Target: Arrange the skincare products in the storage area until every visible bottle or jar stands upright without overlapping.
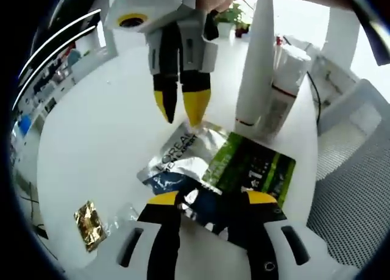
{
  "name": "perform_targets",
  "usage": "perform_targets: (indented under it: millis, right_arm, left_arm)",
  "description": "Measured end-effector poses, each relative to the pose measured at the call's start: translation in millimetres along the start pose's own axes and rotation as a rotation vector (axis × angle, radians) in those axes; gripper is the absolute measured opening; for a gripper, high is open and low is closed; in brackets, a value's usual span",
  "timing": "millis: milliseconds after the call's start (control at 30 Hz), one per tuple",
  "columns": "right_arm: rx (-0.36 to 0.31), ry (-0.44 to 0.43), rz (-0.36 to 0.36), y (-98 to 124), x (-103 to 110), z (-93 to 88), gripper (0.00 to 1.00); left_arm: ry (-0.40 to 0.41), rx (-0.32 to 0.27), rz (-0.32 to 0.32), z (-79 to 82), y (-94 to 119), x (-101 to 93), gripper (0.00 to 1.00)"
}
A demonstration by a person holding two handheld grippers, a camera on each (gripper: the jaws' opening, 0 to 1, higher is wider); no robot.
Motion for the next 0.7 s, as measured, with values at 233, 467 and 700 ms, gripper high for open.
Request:
perform_targets:
  millis: [233,467,700]
  right_arm:
    - [-0.075,0.011,0.061,9,13,0.7,0.03]
    - [0.085,0.07,0.03,-6,9,-11.7,0.09]
    - [0.129,0.077,0.029,-15,4,-14.7,0.13]
  left_arm:
    - [0.001,-0.015,-0.001,-0.6,-1,-0.4,0.38]
    - [0.001,-0.009,0.001,0.1,-1,-0.8,0.38]
    - [0.001,-0.011,0.0,0.2,-1,-1.0,0.38]
Point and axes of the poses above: the point that each gripper's makers call its tool centre point, and the gripper's own axes: y roughly backward along the fingers, x roughly to its left, z roughly out of its top, the point moved 10 cm from there along y, roughly backward along the fingers, and after that the axes turned 12 degrees about -y, right-handed, at the moved point
